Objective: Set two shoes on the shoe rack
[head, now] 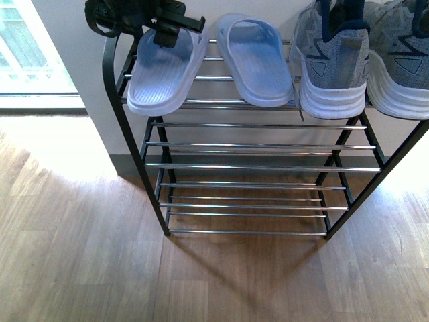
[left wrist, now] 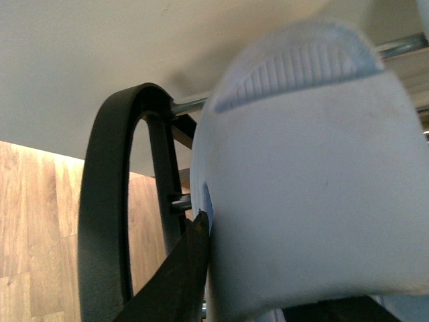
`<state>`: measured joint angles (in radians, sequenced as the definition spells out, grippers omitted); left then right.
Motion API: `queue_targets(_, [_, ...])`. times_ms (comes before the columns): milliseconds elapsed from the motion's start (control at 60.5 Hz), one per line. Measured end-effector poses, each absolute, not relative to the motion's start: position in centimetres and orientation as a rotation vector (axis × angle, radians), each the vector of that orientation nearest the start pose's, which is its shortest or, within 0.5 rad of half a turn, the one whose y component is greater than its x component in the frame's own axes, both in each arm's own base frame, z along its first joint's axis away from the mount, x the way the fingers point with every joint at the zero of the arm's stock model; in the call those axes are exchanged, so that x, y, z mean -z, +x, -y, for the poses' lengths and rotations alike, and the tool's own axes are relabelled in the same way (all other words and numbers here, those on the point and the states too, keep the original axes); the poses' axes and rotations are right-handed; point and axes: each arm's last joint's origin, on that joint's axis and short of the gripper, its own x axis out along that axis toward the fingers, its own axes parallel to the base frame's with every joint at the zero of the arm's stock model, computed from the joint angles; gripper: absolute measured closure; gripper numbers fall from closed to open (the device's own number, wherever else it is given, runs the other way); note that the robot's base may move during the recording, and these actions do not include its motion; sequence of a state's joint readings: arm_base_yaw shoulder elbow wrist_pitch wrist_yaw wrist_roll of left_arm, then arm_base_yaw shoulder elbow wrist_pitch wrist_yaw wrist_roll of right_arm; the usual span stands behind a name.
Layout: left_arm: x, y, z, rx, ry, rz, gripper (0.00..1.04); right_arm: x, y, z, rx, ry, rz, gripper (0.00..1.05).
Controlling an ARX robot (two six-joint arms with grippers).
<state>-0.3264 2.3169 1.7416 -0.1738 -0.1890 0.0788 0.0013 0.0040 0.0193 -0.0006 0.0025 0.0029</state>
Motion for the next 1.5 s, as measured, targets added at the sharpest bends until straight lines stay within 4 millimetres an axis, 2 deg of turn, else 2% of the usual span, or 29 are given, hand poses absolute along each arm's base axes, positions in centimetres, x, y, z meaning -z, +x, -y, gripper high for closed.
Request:
queue_targets(99, [-16.2, 47.9, 15.9, 0.171, 0.226, -0.693, 0.47, -17.0, 9.7, 0.0, 0.001, 0.003, 0.015, 0.09])
queue_targets(182, [-18.1, 47.1, 15.7, 0.181, 0.167, -0.656, 0.35, -17.0, 9.7, 0.0, 0.001, 0.003, 0.015, 0.09])
queue_targets(347, [-23.6, 43.7, 14.2, 0.154, -0.036, -0.509, 0.08, -17.0, 9.7, 0.0, 0.001, 0.003, 0.015, 0.09])
queue_targets(397, [-24.8, 43.0, 13.8, 0.133, -0.071, -0.458, 0.11, -17.0, 9.7, 0.0, 0.001, 0.003, 0.015, 0.09])
queue_targets(446, [-25.0, 42.2, 12.9, 0.043, -0.058, -0.254, 0.21, -17.0, 9.7, 0.0, 0.001, 0.003, 0.015, 0.09])
queue_targets(496, [-24.2, 41.0, 11.8, 0.026, -0.047, -0.136, 0.30, -17.0, 9.7, 0.0, 0.001, 0.003, 0.015, 0.09])
queue_targets(579, [-22.7, 38.7, 10.0, 0.014, -0.037, -0.045, 0.43, -17.0, 9.7, 0.0, 0.001, 0.003, 0.015, 0.09])
queue_targets(744, [-21.2, 33.5, 6.6, -0.003, -0.024, 0.013, 0.70, -17.0, 9.7, 0.0, 0.001, 0.003, 0.015, 0.09])
queue_targets(794, [-21.0, 32.3, 6.0, -0.006, -0.023, 0.016, 0.77, -17.0, 9.7, 0.0, 0.001, 0.003, 0.015, 0.09])
queue_targets(876, [-20.1, 29.9, 4.9, 0.005, -0.017, 0.006, 0.95, -17.0, 9.7, 0.0, 0.001, 0.003, 0.015, 0.09])
queue_targets(942, [-19.5, 28.5, 4.4, 0.012, -0.015, -0.005, 1.04, -17.0, 9.7, 0.0, 0.001, 0.003, 0.015, 0.09])
queue_targets(1141, [-18.4, 24.1, 2.5, 0.001, -0.010, -0.010, 1.03, -17.0, 9.7, 0.0, 0.001, 0.003, 0.015, 0.09])
queue_targets(1505, [-17.4, 19.2, 0.9, 0.017, -0.010, -0.010, 1.04, -17.0, 9.7, 0.0, 0.001, 0.003, 0.015, 0.09])
